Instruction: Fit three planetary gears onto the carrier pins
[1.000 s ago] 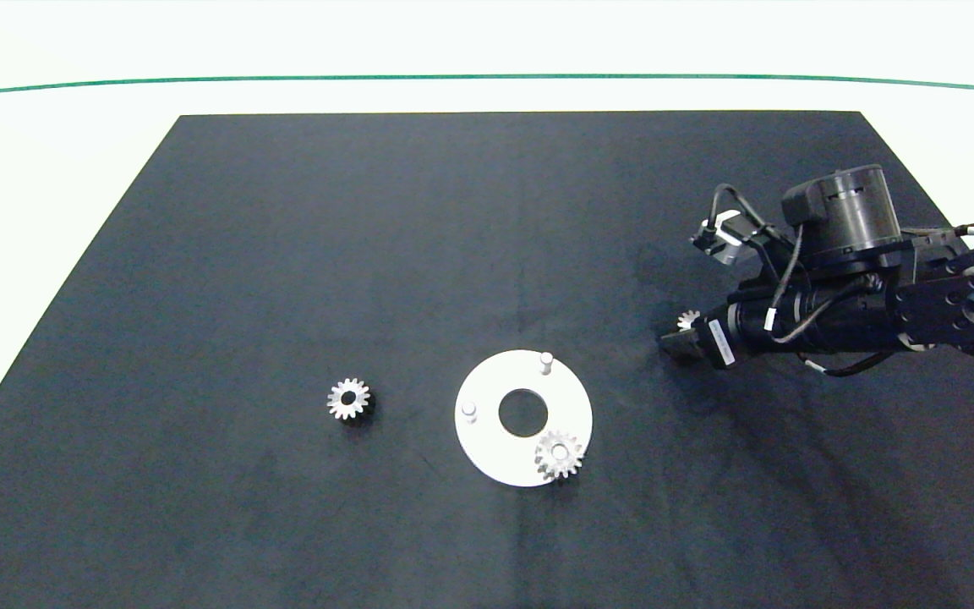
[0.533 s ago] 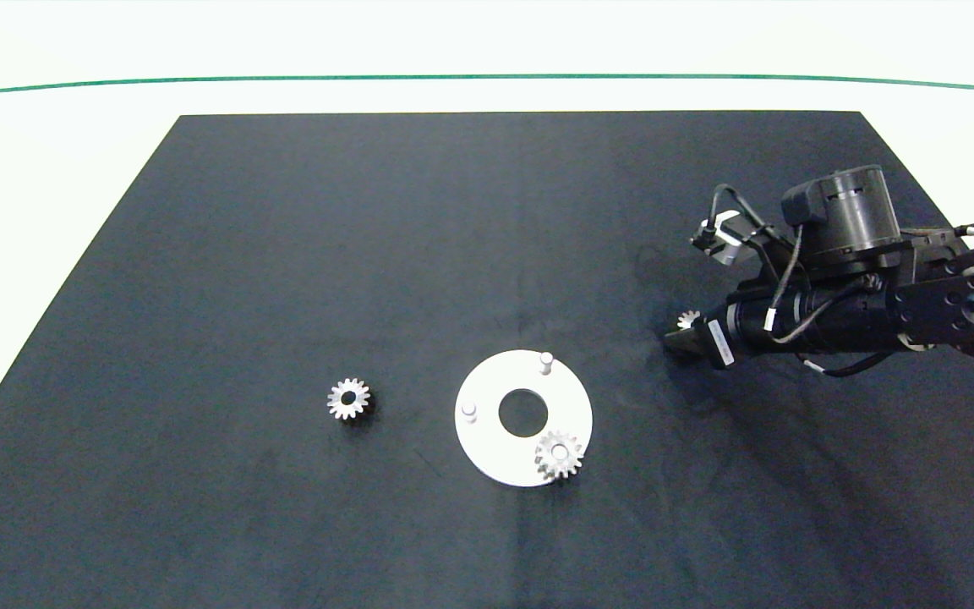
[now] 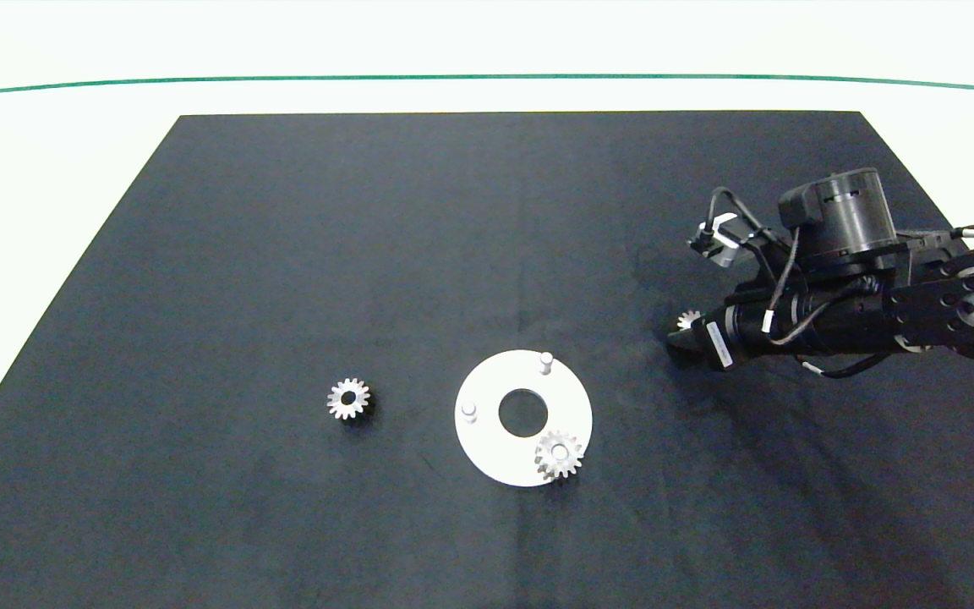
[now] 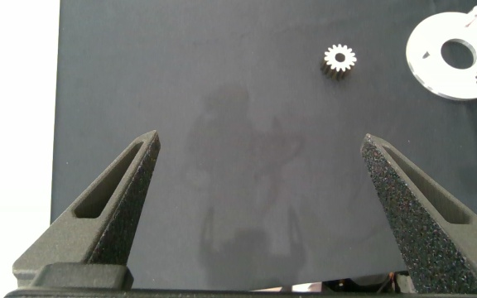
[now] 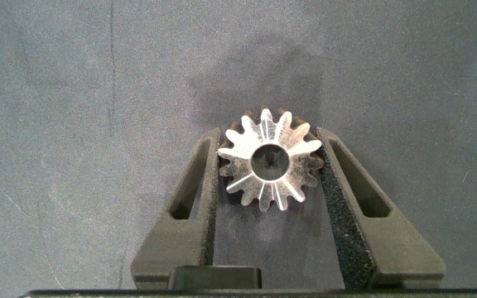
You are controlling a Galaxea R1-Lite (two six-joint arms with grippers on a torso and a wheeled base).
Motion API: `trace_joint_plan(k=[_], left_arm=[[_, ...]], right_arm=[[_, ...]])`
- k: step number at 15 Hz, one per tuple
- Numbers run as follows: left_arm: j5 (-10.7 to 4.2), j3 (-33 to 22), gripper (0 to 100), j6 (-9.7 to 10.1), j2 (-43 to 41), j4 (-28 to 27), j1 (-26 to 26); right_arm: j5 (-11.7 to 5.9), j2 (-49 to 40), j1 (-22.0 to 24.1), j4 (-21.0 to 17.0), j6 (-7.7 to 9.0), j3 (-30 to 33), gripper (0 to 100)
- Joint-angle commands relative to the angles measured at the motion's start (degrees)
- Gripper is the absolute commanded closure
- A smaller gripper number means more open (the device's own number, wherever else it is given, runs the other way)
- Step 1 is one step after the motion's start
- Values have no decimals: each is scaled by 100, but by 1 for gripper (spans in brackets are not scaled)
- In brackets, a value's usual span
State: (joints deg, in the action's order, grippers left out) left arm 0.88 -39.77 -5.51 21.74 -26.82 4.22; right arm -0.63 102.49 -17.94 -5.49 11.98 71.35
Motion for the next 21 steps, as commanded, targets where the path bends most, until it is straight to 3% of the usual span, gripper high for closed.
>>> trace_joint_plan(k=[1,8,11,12,14,17,19,21], left_arm=[[0,-14,0,-3,24,-16,0],[0,-14,0,-3,32,-8,0],[0,-5,0,-3,32,-16,9],[0,-5,0,-3,32,-16,9],[0,-5,0,-3,50,-16,0],[0,-5,0,-3,59,-8,0],[9,-14,0,-3,120,-8,0],[26,-14,0,-3,138,36,0]], right_arm=[[37,17,1,4,15,10,64],[107,43,-7,4,23,10,79],[213,-379,-368,-427,50,28,81],[336,-598,-535,-664,59,37,81],[336,-871,-877,-902,76,142,81],[195,-1090,-1396,-1323,102,283,81],[-183,-1055,-1704,-1323,120,274,81],[-323,-994,-1906,-1315,129,292,81]])
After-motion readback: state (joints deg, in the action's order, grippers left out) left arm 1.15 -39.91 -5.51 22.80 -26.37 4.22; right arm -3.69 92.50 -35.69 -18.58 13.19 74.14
